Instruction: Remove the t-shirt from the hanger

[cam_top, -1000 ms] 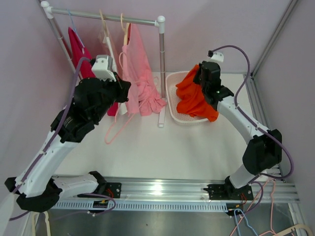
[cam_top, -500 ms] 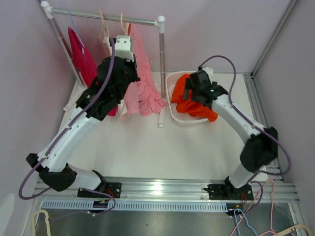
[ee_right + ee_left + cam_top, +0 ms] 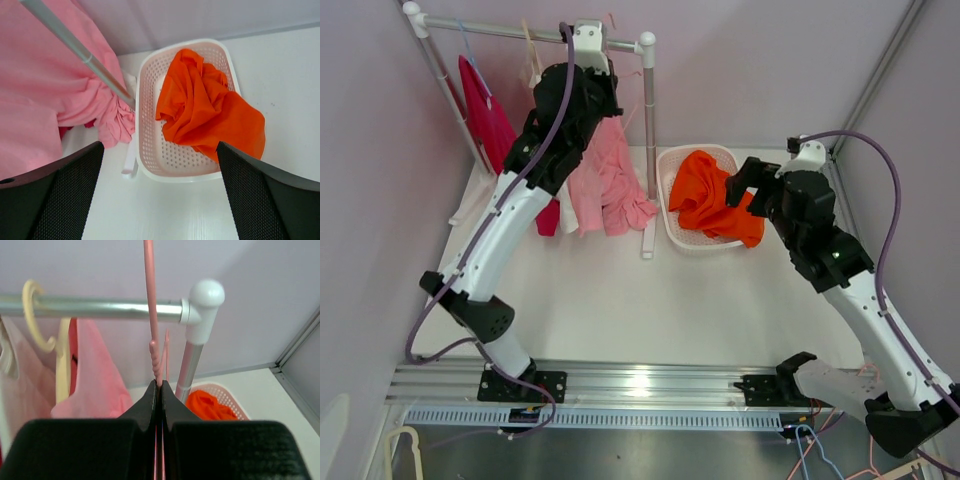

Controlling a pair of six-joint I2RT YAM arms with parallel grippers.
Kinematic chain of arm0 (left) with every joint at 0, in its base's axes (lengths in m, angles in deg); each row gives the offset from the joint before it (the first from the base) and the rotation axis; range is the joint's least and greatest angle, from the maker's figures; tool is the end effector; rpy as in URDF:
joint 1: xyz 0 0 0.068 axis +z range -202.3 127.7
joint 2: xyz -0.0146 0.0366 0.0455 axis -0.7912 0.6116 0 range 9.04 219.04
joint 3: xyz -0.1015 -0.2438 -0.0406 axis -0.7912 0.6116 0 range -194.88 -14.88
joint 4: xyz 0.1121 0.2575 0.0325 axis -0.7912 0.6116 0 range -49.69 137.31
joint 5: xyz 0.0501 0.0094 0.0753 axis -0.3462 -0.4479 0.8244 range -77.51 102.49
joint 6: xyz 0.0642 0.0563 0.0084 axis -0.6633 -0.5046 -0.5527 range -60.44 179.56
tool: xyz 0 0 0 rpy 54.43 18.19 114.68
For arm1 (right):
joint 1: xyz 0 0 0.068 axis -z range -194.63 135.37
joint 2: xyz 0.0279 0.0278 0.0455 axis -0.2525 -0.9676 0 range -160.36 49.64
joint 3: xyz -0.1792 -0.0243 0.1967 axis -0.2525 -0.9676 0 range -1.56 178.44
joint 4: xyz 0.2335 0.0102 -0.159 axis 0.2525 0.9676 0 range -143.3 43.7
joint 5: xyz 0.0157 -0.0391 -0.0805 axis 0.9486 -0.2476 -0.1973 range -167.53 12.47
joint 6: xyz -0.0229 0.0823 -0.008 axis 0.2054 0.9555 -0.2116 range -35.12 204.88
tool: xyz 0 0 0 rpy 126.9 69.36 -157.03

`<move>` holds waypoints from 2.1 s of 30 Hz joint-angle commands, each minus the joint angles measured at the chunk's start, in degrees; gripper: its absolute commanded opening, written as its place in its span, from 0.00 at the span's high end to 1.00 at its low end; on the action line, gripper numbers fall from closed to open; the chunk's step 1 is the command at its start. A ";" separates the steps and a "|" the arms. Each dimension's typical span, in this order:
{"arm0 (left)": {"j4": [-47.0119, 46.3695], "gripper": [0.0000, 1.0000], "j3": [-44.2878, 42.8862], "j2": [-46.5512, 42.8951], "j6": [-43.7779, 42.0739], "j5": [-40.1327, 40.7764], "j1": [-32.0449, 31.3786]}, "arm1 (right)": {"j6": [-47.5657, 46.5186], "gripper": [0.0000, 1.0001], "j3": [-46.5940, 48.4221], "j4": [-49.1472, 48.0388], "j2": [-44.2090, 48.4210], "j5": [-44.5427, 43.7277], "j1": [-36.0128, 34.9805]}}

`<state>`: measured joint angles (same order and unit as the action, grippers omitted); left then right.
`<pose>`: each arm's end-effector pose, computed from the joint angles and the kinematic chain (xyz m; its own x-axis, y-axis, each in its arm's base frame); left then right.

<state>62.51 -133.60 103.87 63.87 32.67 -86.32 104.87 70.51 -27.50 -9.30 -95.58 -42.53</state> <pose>0.3519 -0.2061 0.5383 0.0064 -0.0895 -0.9960 0.2405 0.9669 -0.0853 0.2547 0.1086 0.4218 -0.2430 0.2391 -0.9401 -0.1011 0.9576 0.2697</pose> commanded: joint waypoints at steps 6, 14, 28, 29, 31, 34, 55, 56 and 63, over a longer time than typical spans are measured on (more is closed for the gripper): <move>4.53 0.99 -14.45 9.85 0.78 -8.41 2.29 | -1.18 0.01 -2.11 -1.01 -0.83 4.68 -0.14; 6.81 0.99 -15.23 12.22 3.24 -11.57 4.14 | -1.36 0.01 -2.11 -1.19 0.31 6.18 -0.14; 9.53 0.51 -17.34 1.33 3.95 -10.44 6.59 | -1.00 0.00 -3.16 0.13 1.10 7.58 -0.14; 9.71 0.51 -16.82 0.72 3.86 -9.47 7.29 | -1.00 0.00 -3.34 0.04 1.11 7.58 -0.14; 10.32 0.55 -16.02 0.01 2.81 -6.14 8.26 | -0.57 0.00 -3.61 -0.23 1.11 7.76 -0.14; 10.24 0.53 -12.34 -0.78 3.59 -0.50 11.41 | -0.30 0.01 -4.40 -0.58 1.46 7.76 -0.14; 2.24 0.39 -11.54 10.55 4.56 -4.90 16.27 | -2.32 0.01 -2.64 -1.28 1.46 8.46 1.44; 1.02 0.40 -11.54 10.73 4.47 -4.63 16.27 | -2.50 0.00 -2.73 -1.37 1.46 8.64 1.79; -1.20 0.52 -12.94 13.27 3.68 -4.63 16.27 | -2.85 0.01 -3.08 -1.98 1.37 9.60 2.85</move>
<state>64.17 -144.77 115.26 68.46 27.34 -70.36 103.10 66.05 -27.54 -8.62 -87.10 -40.19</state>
